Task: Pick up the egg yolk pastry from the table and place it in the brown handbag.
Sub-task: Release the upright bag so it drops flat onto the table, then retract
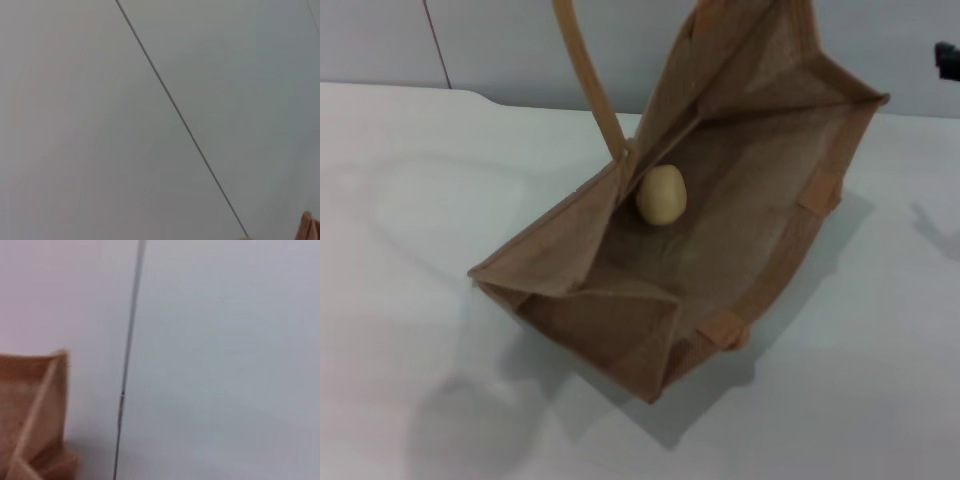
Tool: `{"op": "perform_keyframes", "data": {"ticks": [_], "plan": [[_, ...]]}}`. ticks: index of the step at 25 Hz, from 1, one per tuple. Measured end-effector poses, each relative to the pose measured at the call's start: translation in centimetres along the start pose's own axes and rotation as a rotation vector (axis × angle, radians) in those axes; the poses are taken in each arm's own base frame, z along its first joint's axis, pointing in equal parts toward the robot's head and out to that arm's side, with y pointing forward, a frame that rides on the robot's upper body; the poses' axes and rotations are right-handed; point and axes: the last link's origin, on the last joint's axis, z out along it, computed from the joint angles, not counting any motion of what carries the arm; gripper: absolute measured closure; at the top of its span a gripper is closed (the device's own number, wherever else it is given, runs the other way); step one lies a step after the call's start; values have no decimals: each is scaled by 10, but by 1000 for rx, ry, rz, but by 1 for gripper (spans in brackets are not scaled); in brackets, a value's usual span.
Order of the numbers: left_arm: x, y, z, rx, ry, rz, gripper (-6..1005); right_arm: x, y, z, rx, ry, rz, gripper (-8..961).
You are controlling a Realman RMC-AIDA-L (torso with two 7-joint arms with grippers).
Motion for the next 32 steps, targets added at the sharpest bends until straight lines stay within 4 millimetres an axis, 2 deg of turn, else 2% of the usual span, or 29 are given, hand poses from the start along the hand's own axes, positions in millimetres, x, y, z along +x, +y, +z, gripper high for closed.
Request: {"op": "perform_keyframes", "data": {"ticks": [5, 11, 16, 23, 27, 32], "plan": [[2, 2, 1, -13, 12, -7, 876, 16, -7, 9, -4, 22, 64, 66], [9, 7, 5, -8, 63, -15, 846, 20, -4, 17, -23, 48, 71, 66], [14, 12, 4, -35, 108, -36, 619, 21, -4, 19, -26, 58, 68, 66], [12, 9, 2, -17, 134, -47, 466, 23, -2, 26, -38, 79, 71, 66], [-4, -3, -5, 83, 162, -88, 379, 25, -4, 26, -17, 58, 86, 67], [-39, -14, -7, 257, 219, -173, 188, 32, -19, 20, 81, -31, 122, 67]]}}
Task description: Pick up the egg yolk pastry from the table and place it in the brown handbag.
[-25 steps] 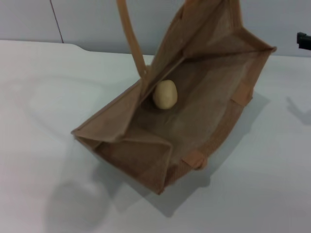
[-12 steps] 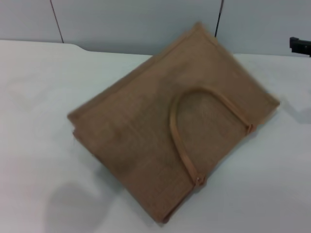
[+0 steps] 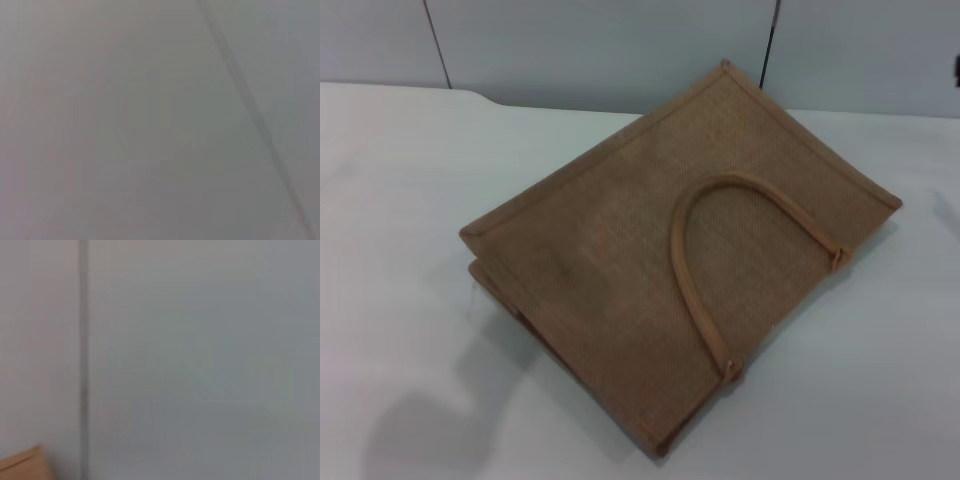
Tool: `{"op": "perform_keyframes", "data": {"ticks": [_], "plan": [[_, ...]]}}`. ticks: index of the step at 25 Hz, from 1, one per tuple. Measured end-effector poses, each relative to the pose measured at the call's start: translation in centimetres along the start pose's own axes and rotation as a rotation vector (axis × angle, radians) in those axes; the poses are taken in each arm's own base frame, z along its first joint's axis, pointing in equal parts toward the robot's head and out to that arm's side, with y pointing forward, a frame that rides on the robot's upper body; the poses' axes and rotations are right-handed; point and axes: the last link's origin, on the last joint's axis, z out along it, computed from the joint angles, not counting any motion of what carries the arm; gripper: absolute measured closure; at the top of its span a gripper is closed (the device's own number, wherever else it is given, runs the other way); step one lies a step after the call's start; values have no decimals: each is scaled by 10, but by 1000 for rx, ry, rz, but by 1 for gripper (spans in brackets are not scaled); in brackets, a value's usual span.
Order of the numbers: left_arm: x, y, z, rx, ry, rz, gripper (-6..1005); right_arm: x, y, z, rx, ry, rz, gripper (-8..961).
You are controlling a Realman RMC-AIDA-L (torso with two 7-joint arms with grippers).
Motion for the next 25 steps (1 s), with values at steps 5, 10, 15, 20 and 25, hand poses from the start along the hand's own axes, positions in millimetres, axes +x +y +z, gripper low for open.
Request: {"op": "perform_keyframes", "data": {"ticks": [5, 10, 15, 20, 25], "plan": [[-44, 0, -6, 151, 40, -56, 120, 15, -2, 3, 95, -104, 19, 67], [-85, 13, -7, 253, 46, -61, 121, 37, 4, 3, 193, -225, 31, 67], [-123, 28, -14, 367, 99, -115, 122, 62, 10, 7, 239, -262, 51, 67], [-167, 34, -13, 382, 50, -197, 124, 79, 19, 14, 228, -255, 54, 67], [-205, 41, -9, 359, -10, -215, 125, 96, 22, 25, 221, -229, 59, 68]]}}
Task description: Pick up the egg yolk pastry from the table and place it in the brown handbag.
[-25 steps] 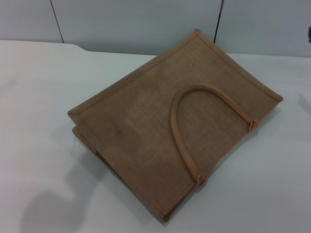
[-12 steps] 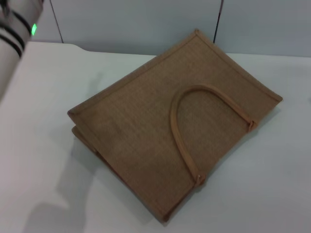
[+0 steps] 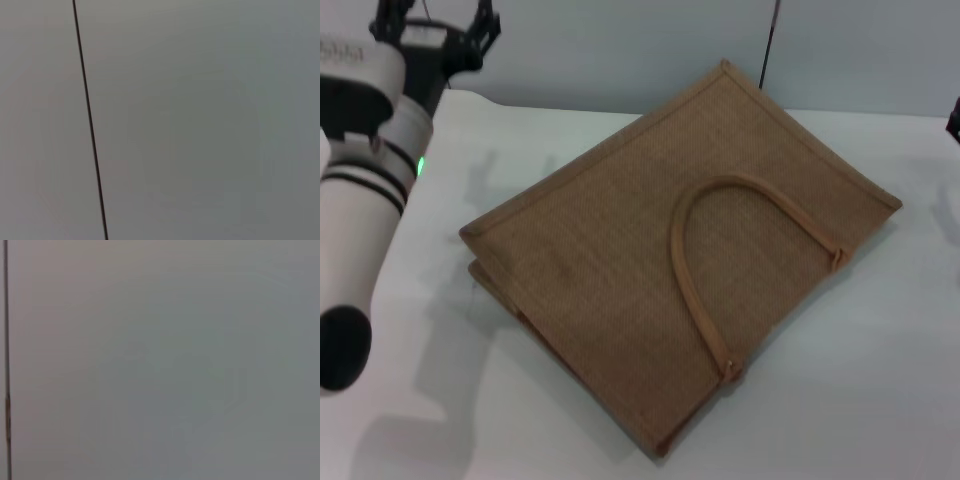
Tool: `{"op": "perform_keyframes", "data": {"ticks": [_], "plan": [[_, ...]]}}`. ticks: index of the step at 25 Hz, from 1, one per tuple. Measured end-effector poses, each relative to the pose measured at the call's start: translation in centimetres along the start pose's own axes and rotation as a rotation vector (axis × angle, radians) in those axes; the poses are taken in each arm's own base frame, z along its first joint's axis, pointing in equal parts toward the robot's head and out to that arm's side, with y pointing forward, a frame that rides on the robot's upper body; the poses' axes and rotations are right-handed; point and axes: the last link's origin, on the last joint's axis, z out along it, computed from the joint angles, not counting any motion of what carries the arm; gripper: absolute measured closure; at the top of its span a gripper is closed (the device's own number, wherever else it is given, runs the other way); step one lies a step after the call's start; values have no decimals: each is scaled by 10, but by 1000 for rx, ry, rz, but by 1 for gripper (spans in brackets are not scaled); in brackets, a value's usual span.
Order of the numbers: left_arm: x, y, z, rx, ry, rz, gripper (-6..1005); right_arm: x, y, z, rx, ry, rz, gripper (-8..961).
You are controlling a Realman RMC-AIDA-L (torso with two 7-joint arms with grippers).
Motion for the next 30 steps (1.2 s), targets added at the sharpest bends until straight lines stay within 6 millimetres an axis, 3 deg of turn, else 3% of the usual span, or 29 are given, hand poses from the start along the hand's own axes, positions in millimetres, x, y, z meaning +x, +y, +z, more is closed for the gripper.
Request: {"op": "perform_keyframes", "data": {"ticks": [4, 8, 14, 30], "plan": [[-26, -4, -6, -14, -34, -19, 123, 14, 2, 6, 3, 46, -7, 68], [-37, -9, -12, -17, -33, -17, 158, 21, 0, 6, 17, 60, -9, 68], [-45, -12, -11, -24, -60, -1, 235, 27, -7, 12, 59, 89, -14, 68], [-44, -15, -8, -26, -60, 27, 233, 13, 6, 22, 29, 35, -43, 69]]}}
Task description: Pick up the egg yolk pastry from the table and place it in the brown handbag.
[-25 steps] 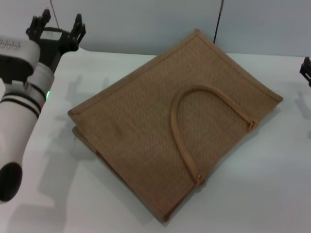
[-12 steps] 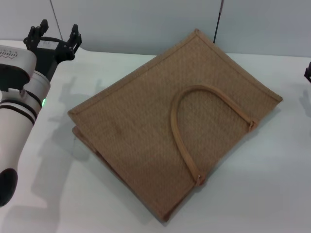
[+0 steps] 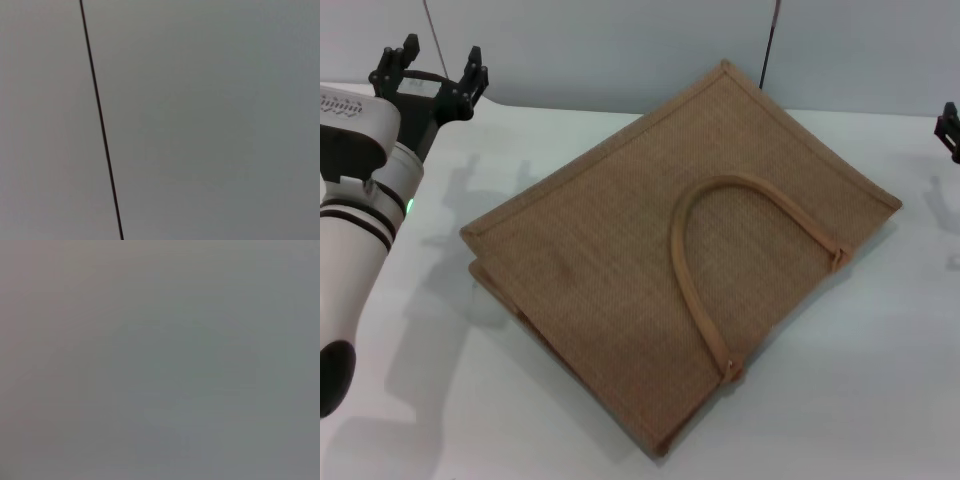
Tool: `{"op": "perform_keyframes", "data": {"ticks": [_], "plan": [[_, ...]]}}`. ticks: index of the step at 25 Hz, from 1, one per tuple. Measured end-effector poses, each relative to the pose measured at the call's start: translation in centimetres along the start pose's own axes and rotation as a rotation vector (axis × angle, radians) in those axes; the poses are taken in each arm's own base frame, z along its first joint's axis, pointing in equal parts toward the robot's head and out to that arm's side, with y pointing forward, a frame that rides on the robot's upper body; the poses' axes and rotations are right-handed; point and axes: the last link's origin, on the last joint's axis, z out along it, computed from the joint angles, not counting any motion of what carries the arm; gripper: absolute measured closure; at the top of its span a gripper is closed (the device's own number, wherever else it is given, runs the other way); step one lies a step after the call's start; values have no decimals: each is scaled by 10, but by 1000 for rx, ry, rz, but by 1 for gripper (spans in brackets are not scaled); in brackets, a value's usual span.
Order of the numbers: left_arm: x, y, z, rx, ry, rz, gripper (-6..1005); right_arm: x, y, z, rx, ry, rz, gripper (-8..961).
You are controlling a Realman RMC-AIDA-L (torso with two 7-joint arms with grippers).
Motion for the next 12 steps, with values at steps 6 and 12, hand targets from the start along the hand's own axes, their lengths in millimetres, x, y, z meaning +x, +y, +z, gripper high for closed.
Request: {"op": "perform_keyframes", "data": {"ticks": [6, 12], "plan": [[-1, -3, 6, -2, -18, 59, 233, -3, 3, 8, -22, 13, -64, 69], [0, -3, 9, -6, -19, 67, 234, -5, 4, 13, -30, 27, -96, 69]]}}
